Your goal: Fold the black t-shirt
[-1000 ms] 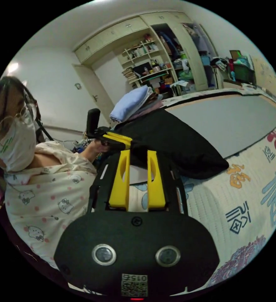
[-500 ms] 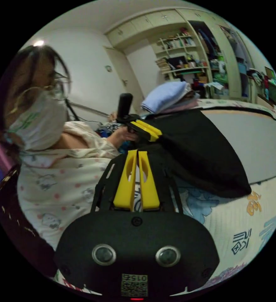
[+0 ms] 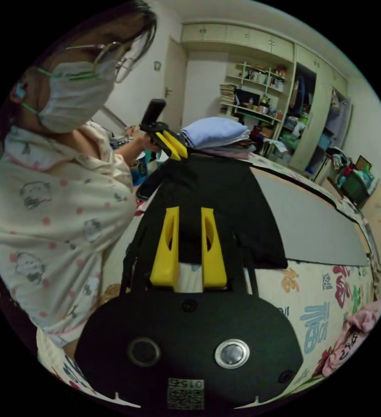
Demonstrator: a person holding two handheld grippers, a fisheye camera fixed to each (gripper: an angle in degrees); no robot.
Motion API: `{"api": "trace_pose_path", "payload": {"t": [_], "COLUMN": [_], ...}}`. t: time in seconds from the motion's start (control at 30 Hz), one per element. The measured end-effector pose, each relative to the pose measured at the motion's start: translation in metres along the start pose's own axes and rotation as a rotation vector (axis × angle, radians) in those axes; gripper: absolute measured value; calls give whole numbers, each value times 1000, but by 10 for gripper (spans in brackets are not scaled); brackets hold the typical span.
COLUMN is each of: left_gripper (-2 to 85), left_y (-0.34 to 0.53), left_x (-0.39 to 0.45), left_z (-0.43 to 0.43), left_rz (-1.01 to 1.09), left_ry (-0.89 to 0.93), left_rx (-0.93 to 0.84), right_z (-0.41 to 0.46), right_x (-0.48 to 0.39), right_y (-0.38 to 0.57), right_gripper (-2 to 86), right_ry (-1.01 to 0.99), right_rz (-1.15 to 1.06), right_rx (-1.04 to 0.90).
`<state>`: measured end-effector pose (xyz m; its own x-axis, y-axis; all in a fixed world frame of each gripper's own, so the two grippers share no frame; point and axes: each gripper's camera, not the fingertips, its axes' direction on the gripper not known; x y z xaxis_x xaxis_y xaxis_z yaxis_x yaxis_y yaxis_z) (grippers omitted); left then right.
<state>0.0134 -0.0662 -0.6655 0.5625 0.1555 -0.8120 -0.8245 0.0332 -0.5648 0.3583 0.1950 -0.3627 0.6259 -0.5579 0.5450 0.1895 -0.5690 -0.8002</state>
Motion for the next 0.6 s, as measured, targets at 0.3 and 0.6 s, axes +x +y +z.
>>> {"api": "trace_pose_path", "payload": {"t": [0.3, 0.6], "left_gripper": [93, 80], "left_y": [36, 30], "left_x": [-15, -29], "left_z": [-20, -6], "left_rz": [212, 205], "left_ry": [-114, -76], "left_rx": [-291, -340], "right_z": [104, 104], "right_x": [-47, -45], "right_y": [-19, -44], "right_gripper": [114, 55], "right_ry": [-136, -143], "right_rz": [-117, -17], "right_rx": [-251, -247]}}
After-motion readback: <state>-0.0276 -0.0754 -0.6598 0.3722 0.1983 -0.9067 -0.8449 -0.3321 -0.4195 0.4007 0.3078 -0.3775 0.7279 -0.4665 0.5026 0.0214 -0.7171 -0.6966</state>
